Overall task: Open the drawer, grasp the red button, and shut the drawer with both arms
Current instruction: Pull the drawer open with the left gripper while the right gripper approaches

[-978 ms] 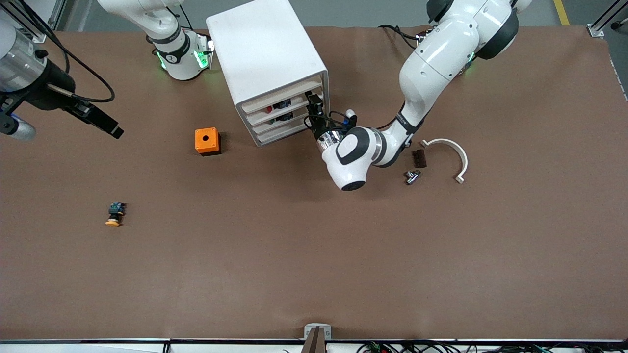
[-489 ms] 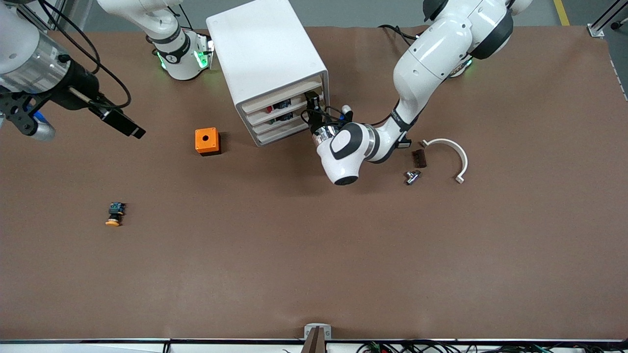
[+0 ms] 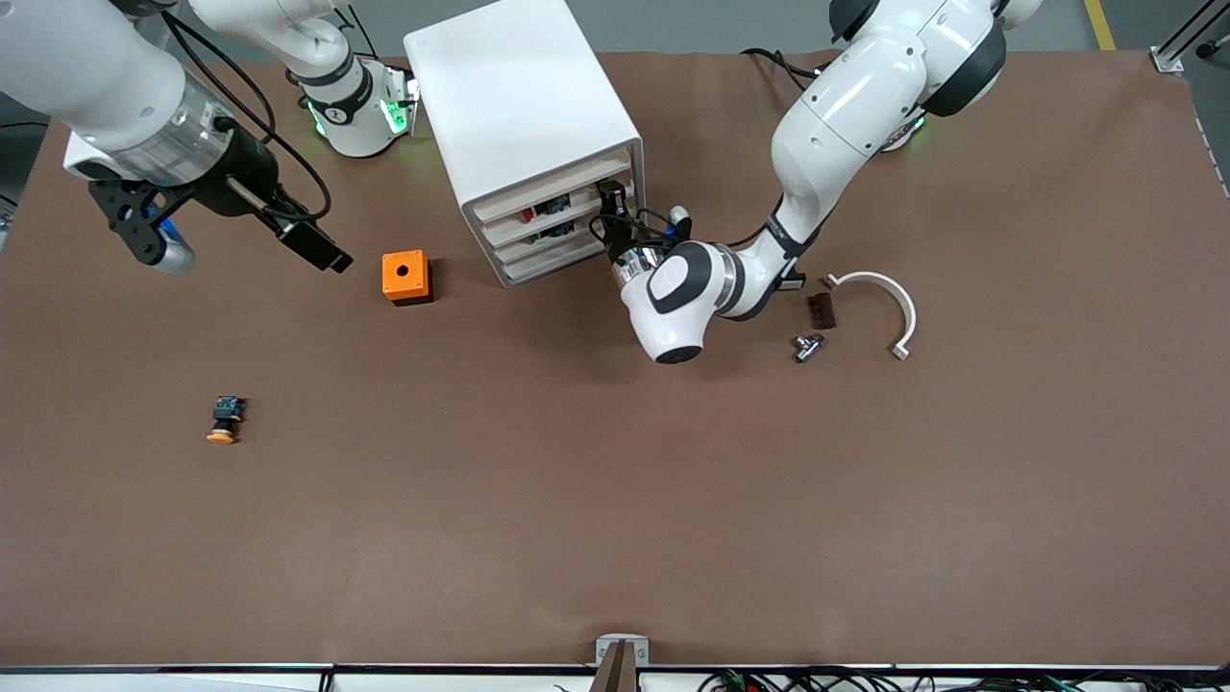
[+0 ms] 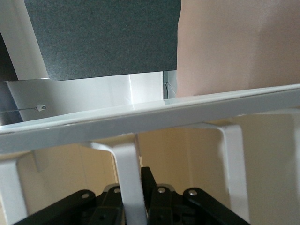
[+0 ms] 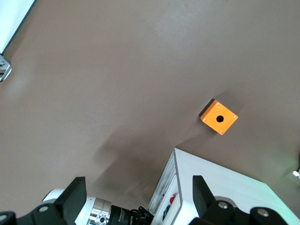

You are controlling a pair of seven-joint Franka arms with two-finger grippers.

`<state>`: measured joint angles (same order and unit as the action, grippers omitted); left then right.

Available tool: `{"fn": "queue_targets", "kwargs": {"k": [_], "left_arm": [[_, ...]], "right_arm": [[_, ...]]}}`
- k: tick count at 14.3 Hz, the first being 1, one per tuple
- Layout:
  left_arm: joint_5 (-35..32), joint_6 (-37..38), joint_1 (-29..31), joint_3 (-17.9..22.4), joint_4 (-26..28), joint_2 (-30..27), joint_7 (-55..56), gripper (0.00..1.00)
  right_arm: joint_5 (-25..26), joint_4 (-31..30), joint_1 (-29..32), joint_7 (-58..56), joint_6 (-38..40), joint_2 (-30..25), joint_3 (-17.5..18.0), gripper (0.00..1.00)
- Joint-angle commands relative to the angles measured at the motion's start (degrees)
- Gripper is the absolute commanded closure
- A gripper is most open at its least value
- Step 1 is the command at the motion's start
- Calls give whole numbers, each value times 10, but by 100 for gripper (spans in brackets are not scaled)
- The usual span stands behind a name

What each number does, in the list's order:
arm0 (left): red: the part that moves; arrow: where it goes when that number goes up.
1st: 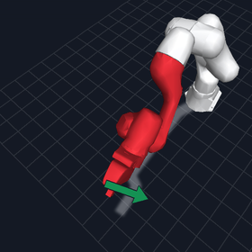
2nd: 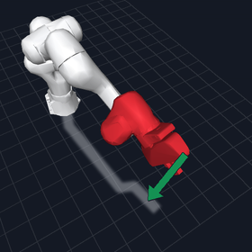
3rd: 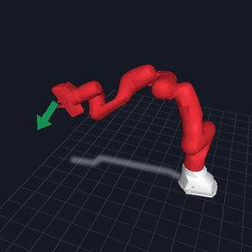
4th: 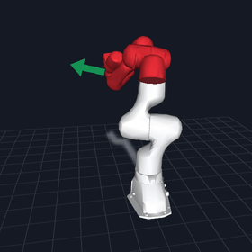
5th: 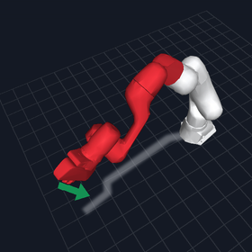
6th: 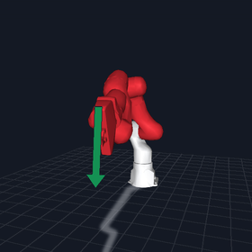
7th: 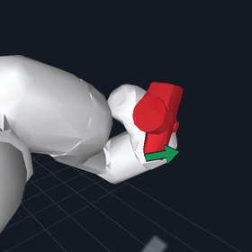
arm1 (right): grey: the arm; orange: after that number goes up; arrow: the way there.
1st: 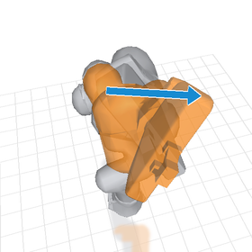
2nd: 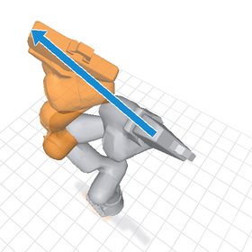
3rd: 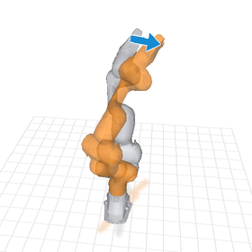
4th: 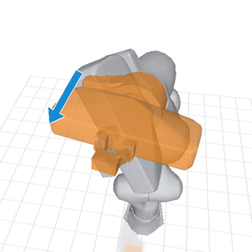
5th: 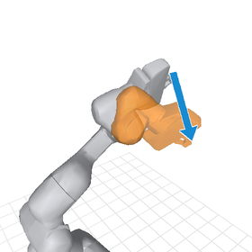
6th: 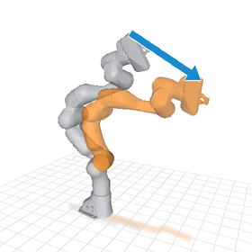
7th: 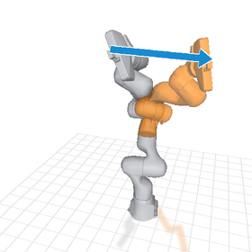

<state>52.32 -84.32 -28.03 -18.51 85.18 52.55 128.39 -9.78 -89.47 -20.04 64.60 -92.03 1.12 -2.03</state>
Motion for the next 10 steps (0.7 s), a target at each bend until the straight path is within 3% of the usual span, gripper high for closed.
{"fn": "queue_targets", "kwargs": {"k": [1,10], "left_arm": [[7,0,24,-2,-5,-1,5,89],[3,-5,115,3,-19,1,2,87]], "right_arm": [[0,-19,-32,46,-22,-4,-6,0],[58,-78,-123,175,-97,1,-6,0]]}}
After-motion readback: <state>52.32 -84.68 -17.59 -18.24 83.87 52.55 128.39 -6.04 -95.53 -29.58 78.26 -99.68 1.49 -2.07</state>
